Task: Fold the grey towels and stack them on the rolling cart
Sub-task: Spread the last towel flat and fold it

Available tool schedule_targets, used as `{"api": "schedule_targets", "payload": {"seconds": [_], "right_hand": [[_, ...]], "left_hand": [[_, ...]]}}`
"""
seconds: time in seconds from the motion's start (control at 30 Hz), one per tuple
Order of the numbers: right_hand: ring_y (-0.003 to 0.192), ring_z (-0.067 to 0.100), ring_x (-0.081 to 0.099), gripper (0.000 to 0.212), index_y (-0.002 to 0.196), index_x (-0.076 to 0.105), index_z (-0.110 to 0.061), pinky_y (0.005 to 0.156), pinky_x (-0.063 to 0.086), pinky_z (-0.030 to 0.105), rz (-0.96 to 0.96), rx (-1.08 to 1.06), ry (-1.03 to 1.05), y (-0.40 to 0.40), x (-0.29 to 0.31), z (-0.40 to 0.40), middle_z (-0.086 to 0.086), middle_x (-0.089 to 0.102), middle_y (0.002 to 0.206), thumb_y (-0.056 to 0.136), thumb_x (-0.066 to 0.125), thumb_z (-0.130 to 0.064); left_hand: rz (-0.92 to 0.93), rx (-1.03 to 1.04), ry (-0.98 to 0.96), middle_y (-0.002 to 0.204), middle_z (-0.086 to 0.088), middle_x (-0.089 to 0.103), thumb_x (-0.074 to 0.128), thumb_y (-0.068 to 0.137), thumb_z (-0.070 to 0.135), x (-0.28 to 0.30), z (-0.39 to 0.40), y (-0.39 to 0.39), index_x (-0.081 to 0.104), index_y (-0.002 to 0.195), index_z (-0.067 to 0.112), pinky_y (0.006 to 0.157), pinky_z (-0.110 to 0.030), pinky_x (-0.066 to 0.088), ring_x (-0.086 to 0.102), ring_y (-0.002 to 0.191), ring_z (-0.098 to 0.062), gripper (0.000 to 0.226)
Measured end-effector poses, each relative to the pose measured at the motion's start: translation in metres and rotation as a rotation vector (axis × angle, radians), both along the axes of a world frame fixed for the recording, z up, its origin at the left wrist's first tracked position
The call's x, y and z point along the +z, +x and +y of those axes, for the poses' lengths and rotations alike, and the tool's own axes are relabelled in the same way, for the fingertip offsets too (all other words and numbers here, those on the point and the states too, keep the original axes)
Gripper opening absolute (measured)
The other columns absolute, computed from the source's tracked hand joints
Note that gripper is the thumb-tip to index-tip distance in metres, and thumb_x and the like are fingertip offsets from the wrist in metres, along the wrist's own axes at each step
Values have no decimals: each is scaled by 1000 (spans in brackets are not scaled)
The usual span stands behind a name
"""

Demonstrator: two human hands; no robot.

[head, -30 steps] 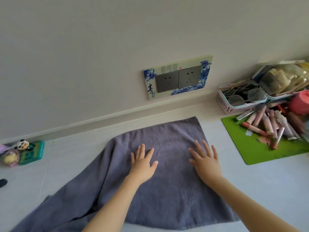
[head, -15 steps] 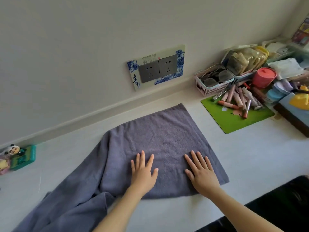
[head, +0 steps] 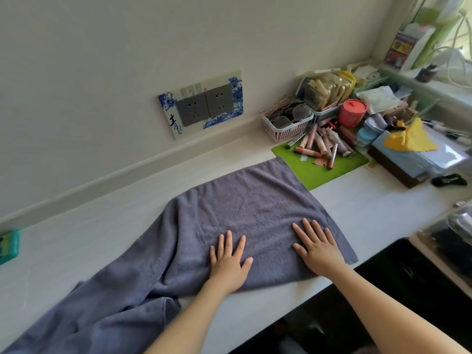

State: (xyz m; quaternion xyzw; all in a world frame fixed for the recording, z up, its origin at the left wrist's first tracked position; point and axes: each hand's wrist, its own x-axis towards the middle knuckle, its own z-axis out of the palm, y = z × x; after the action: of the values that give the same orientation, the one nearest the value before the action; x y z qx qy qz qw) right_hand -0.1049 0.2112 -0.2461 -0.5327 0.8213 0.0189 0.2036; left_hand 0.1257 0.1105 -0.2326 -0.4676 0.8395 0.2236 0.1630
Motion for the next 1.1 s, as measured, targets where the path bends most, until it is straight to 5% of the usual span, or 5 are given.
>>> {"api": "schedule_targets", "payload": {"seconds": [0.17,0.43,0.57,0.73,1.1], "right_hand": [[144,19,-16,107,138,-25,-35,115,-12,40,-1,25,30,-30,3,-1,-6,-15,157,41,-44,-77],[146,23,-3,102,149,10,-32,114,-10,36,-30,73,-80,4,4,-7,1,4,158,65,-32,-72],[145,26,9,102,147,25,-27,115,-2,37,-82,165,-139,42,5,-25,5,17,156,72,-27,-71],[146,22,-2,112,150,15,-27,113,-10,31,-90,297,-177,97,12,-48,2,7,158,61,-39,-69],[146,17,7,83,148,23,-25,115,-1,27,-121,324,-275,263,34,-77,-1,15,157,78,-6,-59]], "left_hand": [[17,26,-2,157,-4,-20,26,98,51,-1,0,-28,-4,150,35,115,-47,-11,-20,144,-22,62],[265,175,-51,160,-1,-2,30,101,37,12,6,-5,22,150,23,118,-31,-2,-4,146,-13,51],[392,299,-194,157,-4,21,34,98,37,20,9,26,42,141,19,114,-30,13,18,144,-18,47],[437,425,-309,133,-15,55,36,88,36,25,10,88,67,115,11,97,-44,41,53,123,-31,48],[148,572,-294,159,-8,10,12,91,54,26,4,272,25,148,25,116,-39,10,7,146,-22,66]]}}
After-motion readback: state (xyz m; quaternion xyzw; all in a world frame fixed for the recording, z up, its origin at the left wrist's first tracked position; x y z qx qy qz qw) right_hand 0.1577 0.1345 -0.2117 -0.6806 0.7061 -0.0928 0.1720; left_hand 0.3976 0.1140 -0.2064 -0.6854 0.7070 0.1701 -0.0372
